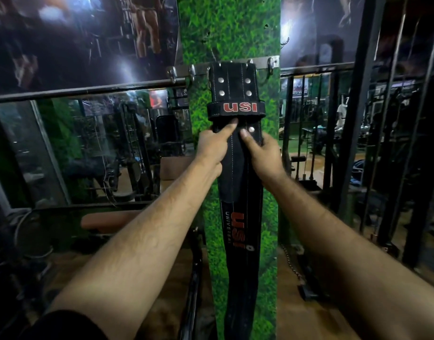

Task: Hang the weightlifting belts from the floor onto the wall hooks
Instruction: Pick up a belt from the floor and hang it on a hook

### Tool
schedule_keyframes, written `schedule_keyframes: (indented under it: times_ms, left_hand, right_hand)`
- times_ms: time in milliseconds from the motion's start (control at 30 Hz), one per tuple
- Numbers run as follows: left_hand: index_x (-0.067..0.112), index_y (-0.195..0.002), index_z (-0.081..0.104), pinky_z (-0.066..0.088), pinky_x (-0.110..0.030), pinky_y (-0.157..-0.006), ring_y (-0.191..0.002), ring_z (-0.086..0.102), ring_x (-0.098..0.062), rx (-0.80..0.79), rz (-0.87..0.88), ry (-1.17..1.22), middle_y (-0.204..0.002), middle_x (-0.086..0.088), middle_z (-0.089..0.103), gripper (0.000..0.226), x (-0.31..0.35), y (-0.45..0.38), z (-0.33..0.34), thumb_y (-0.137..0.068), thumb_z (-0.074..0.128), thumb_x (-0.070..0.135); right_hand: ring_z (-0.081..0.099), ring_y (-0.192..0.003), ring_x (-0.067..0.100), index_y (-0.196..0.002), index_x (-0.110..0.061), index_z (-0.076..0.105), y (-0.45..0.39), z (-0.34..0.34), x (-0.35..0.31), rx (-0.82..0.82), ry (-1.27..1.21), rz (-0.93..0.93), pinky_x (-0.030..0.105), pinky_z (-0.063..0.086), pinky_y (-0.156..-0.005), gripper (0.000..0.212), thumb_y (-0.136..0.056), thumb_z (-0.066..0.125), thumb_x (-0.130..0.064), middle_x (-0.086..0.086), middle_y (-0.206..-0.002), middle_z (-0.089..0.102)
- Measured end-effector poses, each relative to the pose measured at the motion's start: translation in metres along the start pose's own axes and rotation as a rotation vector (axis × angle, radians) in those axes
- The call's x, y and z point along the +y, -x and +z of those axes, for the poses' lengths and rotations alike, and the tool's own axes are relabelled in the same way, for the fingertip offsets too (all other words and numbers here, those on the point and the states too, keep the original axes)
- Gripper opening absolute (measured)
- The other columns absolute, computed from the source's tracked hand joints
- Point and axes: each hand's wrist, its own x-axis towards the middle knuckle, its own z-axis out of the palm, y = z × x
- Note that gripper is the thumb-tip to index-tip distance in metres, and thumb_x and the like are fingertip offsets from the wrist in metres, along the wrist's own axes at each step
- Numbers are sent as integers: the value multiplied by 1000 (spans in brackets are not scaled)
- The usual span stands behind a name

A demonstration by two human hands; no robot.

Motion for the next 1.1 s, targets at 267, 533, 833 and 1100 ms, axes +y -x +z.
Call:
schedule_keyframes:
  times_ms: [267, 533, 833, 1100]
  left_hand:
    - [16, -86, 69, 56, -40, -89, -101, 73, -31, 178, 33, 67, -102, -7, 78, 24, -13, -15, -27, -82, 82, 36]
    - [15, -113, 72, 56, -61, -94, -107, 72, -31, 246, -90, 165, -112, -9, 77, 85, -26, -22, -57, -47, 90, 65]
    - [14, -105, 78, 57, -68, -85, -107, 71, -47, 279, -135, 163, -111, -20, 76, 84, -73, -24, -84, -43, 93, 69]
    - [8, -115, 72, 60, -64, -81, -107, 72, -41, 227, -165, 164, -117, -20, 74, 92, -59, -10, -93, -43, 96, 62]
  right_hand:
    - [74, -98, 5, -114, -32, 64, 90, -13, 96, -100, 202, 176, 38, 62, -89, 55, -69, 88, -51, -9, -108, 78]
    - [76, -92, 19, -99, -13, 75, 42, 1, 49, -202, 105, 144, 46, 62, -88, 35, -73, 90, -32, 4, -100, 80]
    - [76, -94, 11, -108, -21, 75, 103, -18, 118, -380, 447, 356, 42, 62, -90, 60, -59, 92, -52, -4, -105, 79]
    - [71, -106, 14, -126, -33, 63, 132, -35, 127, -412, 632, 450, 39, 58, -96, 98, -47, 74, -90, -8, -122, 74]
